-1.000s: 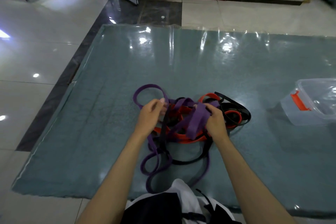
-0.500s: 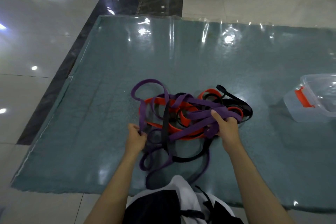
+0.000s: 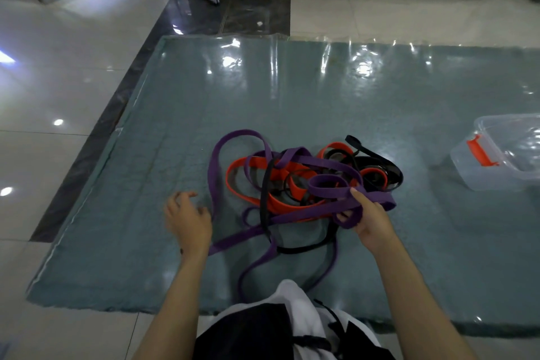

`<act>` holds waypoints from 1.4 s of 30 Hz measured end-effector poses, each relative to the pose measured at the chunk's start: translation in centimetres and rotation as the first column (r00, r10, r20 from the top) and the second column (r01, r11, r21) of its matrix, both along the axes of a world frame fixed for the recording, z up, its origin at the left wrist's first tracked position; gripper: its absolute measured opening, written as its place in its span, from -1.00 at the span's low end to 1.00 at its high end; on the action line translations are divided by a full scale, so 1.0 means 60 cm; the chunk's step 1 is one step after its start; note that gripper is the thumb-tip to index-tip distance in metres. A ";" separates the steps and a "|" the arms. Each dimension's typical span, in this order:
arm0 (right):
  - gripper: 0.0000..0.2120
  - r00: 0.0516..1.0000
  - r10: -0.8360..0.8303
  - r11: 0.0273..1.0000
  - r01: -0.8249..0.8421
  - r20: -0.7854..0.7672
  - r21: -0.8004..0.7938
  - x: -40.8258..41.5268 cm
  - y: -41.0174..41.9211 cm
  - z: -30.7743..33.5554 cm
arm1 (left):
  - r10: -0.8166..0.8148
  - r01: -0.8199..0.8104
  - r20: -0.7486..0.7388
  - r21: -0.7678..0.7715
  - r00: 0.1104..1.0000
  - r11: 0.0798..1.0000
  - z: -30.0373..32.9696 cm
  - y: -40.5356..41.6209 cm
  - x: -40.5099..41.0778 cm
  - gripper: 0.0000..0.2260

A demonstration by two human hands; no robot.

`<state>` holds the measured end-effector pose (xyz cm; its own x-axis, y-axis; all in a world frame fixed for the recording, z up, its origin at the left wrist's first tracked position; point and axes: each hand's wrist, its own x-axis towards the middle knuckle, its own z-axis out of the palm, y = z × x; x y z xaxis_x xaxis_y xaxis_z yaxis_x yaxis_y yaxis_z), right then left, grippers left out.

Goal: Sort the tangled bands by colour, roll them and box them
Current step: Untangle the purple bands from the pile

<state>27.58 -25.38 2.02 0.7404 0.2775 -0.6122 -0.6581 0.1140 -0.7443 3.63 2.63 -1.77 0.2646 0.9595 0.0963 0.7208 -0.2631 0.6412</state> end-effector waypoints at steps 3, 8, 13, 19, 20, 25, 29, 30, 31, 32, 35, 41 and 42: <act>-0.89 0.999 0.032 0.999 -0.031 -0.028 0.013 -0.013 -0.008 -0.004 | -0.304 0.311 0.105 -0.059 0.947 0.949 0.007 -0.044 0.021 -0.84; -0.94 0.999 0.030 1.000 -0.030 -0.036 -0.004 -0.027 -0.012 -0.006 | -0.681 0.528 -0.107 -0.550 0.724 0.647 -0.015 -0.105 0.058 -0.65; -0.90 1.000 0.019 1.000 -0.019 0.017 -0.007 -0.047 -0.024 -0.001 | -0.545 0.440 -0.110 -0.468 0.831 0.766 -0.031 -0.137 0.063 -0.61; -0.91 0.998 0.051 0.998 -0.050 0.038 -0.025 -0.067 -0.042 0.006 | -0.496 0.308 -0.248 -0.538 0.832 0.785 -0.022 -0.113 0.085 -0.43; -0.91 0.998 0.048 0.999 -0.047 0.041 -0.026 -0.069 -0.045 0.005 | -0.511 0.294 -0.248 -0.584 0.823 0.756 -0.019 -0.109 0.090 -0.45; -0.90 0.999 0.021 0.999 -0.020 0.037 -0.030 -0.081 -0.061 -0.009 | -0.456 0.325 -0.116 -0.551 0.882 0.768 -0.012 -0.106 0.084 -0.84; -0.85 0.993 0.045 0.988 -0.027 0.112 -0.150 -0.087 -0.067 -0.020 | -0.303 0.309 0.096 -0.501 0.948 0.808 -0.002 -0.090 0.075 -0.95; -0.84 0.988 0.064 0.978 -0.035 0.138 -0.204 -0.089 -0.067 -0.020 | -0.276 0.308 0.139 -0.486 0.951 0.818 0.002 -0.083 0.074 -0.93; -0.81 0.984 0.077 0.969 -0.036 0.162 -0.243 -0.090 -0.065 -0.019 | -0.256 0.307 0.170 -0.471 0.952 0.827 0.007 -0.075 0.073 -0.91; -0.77 0.980 0.081 0.965 -0.031 0.183 -0.259 -0.091 -0.064 -0.017 | -0.238 0.303 0.194 -0.456 0.952 0.837 0.013 -0.067 0.074 -0.90; -0.62 0.982 0.043 0.969 0.003 0.181 -0.249 -0.092 -0.059 -0.011 | -0.155 0.290 0.305 -0.469 0.940 0.834 0.033 -0.051 0.078 -0.92; -0.67 0.956 -0.276 0.961 0.274 -0.098 -0.034 -0.076 -0.061 0.002 | 0.115 0.292 0.497 -0.665 0.860 0.688 0.038 -0.040 0.077 -0.88; -0.66 0.936 -0.324 0.945 0.327 -0.134 -0.004 -0.070 -0.068 -0.001 | 0.168 0.296 0.514 -0.698 0.841 0.652 0.035 -0.038 0.076 -0.86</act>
